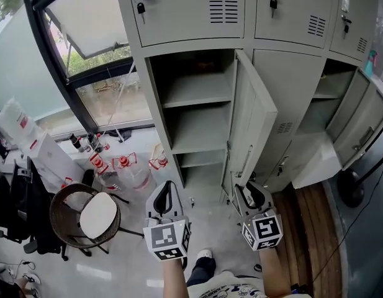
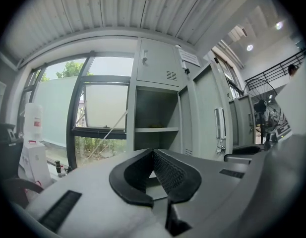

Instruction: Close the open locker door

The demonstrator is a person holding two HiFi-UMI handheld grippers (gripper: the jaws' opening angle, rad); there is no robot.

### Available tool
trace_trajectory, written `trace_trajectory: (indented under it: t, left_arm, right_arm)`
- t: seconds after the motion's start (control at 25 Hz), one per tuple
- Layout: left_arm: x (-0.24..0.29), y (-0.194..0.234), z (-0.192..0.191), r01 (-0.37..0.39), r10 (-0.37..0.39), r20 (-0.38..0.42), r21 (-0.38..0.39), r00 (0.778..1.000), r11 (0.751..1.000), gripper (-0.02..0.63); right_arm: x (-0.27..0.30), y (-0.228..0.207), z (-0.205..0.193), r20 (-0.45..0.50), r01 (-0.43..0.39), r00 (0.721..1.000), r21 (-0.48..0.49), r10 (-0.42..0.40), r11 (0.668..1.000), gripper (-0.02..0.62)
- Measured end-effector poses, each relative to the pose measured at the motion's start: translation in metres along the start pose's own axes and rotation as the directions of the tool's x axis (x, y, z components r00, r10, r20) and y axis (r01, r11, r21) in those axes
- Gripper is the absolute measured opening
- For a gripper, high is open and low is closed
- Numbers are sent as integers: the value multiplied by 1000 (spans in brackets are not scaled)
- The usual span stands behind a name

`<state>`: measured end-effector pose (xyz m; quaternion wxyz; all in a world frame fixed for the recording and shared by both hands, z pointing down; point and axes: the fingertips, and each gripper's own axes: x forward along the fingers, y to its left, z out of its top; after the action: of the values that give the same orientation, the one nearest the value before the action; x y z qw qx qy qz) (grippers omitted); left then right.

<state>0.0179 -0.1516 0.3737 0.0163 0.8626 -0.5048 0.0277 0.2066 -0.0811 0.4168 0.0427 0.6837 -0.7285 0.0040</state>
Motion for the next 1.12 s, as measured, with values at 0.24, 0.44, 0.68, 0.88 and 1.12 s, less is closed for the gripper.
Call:
trace_trajectory:
  t: [0.24,0.44,0.68,0.88,1.12]
  left_arm:
    - [-11,25,-1,-61,61,2,-9,998,998,5]
    - [-18,50,0,-116,116,4,-15,993,993,5]
    - [-21,77,0,-164,164,7,-22,986,986,5]
    - [-18,94,0,-178,178,10,-18,984,984,5]
    - [-11,120,1,-198,198,12,-18,980,980,5]
  right_arm:
    - [17,32,3,12,-58,998,-19,59,998,117]
    - [34,55,6,13,-93,996,-43,94,995,112]
    - [58,77,8,19,-74,997,-49,76,996,95]
    - [78,92,11,28,-25,999,-41,26,999,86]
    - [102,108,14,37,-8,999,-29,9,1000,69]
